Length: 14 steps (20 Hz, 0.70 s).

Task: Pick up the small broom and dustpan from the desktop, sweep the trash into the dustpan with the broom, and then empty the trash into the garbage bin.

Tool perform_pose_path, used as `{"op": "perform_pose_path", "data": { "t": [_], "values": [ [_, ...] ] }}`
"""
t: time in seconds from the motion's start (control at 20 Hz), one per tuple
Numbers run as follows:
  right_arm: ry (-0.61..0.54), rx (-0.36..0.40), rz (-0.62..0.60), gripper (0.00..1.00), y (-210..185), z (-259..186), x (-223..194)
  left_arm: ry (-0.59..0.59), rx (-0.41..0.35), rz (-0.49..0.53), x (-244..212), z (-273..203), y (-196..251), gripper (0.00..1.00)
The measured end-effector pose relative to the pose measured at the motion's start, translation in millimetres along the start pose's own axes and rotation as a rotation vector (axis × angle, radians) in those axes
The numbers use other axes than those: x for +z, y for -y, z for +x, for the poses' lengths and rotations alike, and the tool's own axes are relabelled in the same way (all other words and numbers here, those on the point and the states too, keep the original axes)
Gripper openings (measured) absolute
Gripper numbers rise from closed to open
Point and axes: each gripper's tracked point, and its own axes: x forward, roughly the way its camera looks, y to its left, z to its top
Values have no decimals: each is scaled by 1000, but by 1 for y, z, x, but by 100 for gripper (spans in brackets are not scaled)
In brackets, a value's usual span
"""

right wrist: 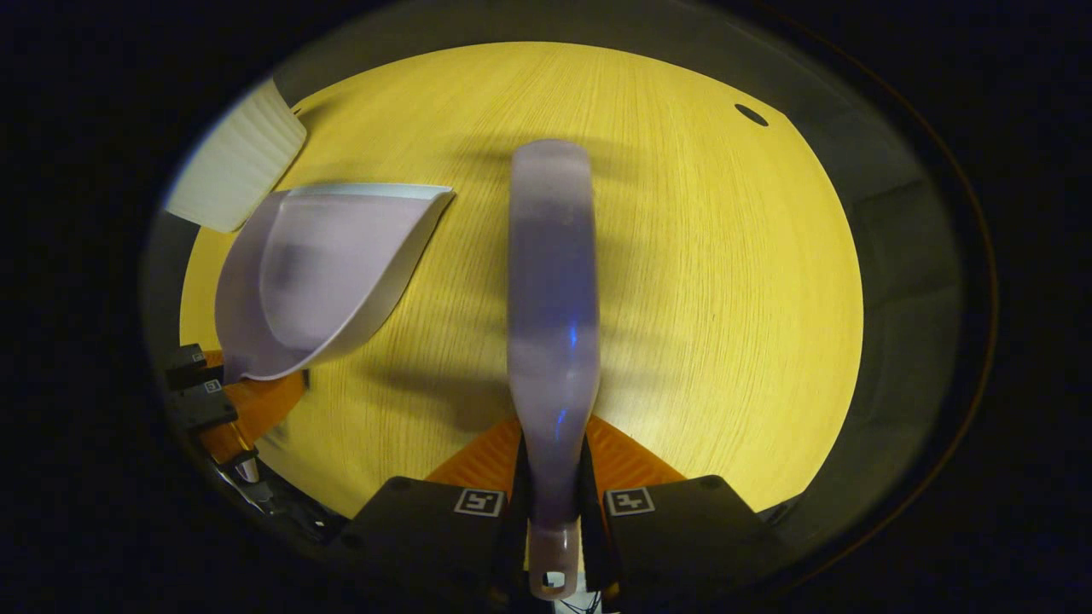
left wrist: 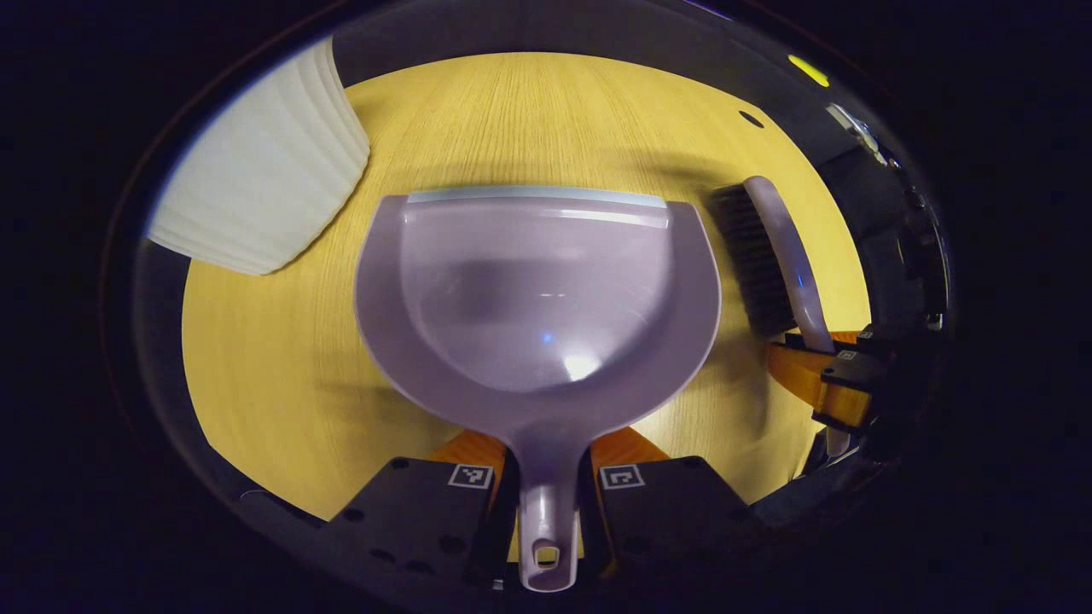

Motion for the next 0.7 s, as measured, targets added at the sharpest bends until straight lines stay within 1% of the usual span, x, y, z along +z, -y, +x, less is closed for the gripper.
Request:
{"op": "perform_pose_path", "data": {
  "t": [0.15, 0.2, 0.25, 0.3, 0.35, 0.4, 0.5, 0.55, 0.6, 0.7],
  "values": [
    [-35, 46, 43, 29, -5, 0, -3, -9, 13, -3, -3, 2, 1, 29],
    [-36, 48, 45, 23, -7, -1, -2, -10, 15, -2, -3, 3, 1, 30],
    [-30, 43, 42, 29, -5, 0, 0, -12, 13, -2, -2, 3, 1, 31],
    [-19, 29, 31, 26, -3, 1, 2, -12, 5, 6, -2, 2, 2, 30],
    [-10, 22, 22, 31, -1, 1, 2, -15, -8, 8, -3, 1, 4, 30],
    [-9, 25, 18, 34, -2, -3, 0, -22, -11, 7, -4, 0, 5, 43],
    [5, 36, 17, 57, -4, -9, 2, -12, -5, -1, -3, -2, 6, 74],
    [22, 40, 18, 70, -5, -12, 5, -7, -2, -9, -3, -5, 6, 74],
    [35, 52, 17, 88, -8, -15, 5, -6, -11, -14, -4, -6, 9, 77],
    [59, 57, 14, 96, -9, -22, 6, 5, -20, -28, -7, -16, 11, 77]
  ]
}}
